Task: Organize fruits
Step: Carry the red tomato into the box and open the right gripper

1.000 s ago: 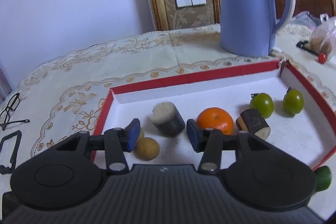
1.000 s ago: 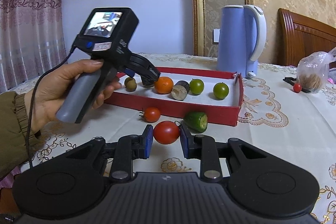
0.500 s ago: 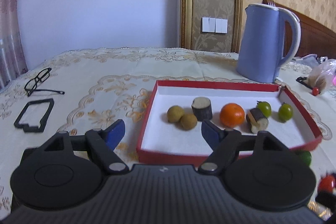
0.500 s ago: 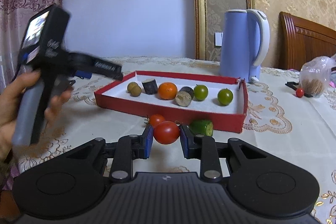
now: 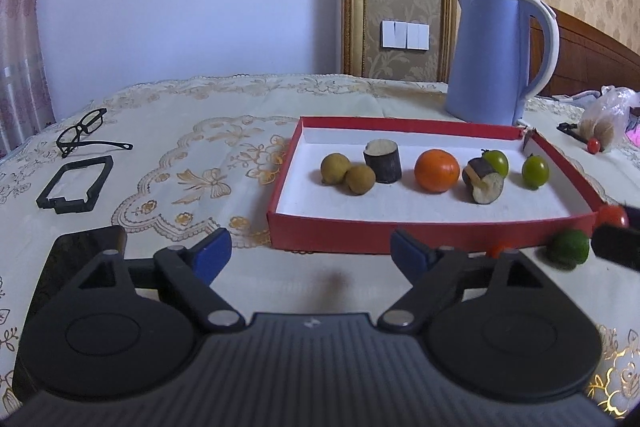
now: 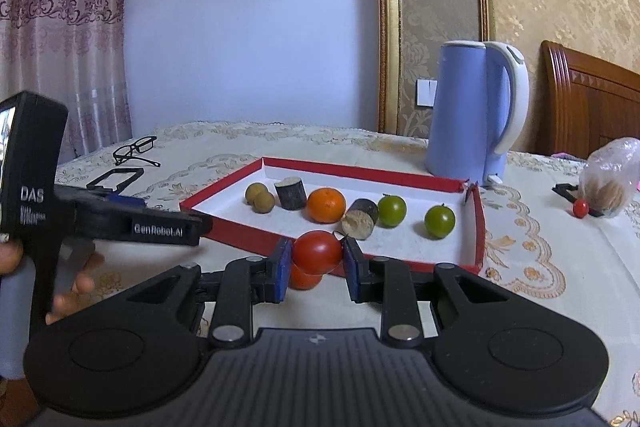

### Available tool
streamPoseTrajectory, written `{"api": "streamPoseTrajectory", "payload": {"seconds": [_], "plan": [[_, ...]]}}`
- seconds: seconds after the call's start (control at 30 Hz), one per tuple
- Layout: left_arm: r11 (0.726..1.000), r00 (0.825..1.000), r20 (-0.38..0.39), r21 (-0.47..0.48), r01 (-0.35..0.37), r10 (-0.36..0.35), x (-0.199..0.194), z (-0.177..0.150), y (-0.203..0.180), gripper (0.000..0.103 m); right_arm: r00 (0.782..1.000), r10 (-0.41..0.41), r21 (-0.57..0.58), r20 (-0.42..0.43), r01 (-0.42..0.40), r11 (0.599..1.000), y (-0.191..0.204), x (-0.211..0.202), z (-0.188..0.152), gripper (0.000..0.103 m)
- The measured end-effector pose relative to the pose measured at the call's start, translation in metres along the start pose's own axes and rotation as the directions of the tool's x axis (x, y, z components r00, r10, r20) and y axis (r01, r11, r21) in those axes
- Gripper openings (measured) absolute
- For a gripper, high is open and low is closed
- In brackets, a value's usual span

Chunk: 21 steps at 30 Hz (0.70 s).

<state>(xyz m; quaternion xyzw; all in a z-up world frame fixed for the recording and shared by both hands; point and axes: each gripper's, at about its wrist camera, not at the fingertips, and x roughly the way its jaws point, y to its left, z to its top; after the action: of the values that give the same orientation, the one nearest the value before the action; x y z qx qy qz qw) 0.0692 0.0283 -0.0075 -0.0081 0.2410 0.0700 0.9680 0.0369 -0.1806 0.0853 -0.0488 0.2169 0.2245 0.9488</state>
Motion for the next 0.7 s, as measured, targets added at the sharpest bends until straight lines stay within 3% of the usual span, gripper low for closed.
{"api": "streamPoseTrajectory", "payload": {"seconds": [0.3,0.7], "plan": [[1.0,1.0,-0.005,0.011,0.015,-0.015,-0.002,-0.002,-0.003,0.087,0.999,-0.027,-0.011,0.018,0.027,1.0,-0.008,0.015,0.02,0.027],[1.0,1.0,-0.009,0.028,0.01,-0.009,0.0,-0.004,-0.005,0.09,0.995,-0.092,0.064,-0.032,0.094,0.994,-0.037,0.087,0.056,0.027]]}}
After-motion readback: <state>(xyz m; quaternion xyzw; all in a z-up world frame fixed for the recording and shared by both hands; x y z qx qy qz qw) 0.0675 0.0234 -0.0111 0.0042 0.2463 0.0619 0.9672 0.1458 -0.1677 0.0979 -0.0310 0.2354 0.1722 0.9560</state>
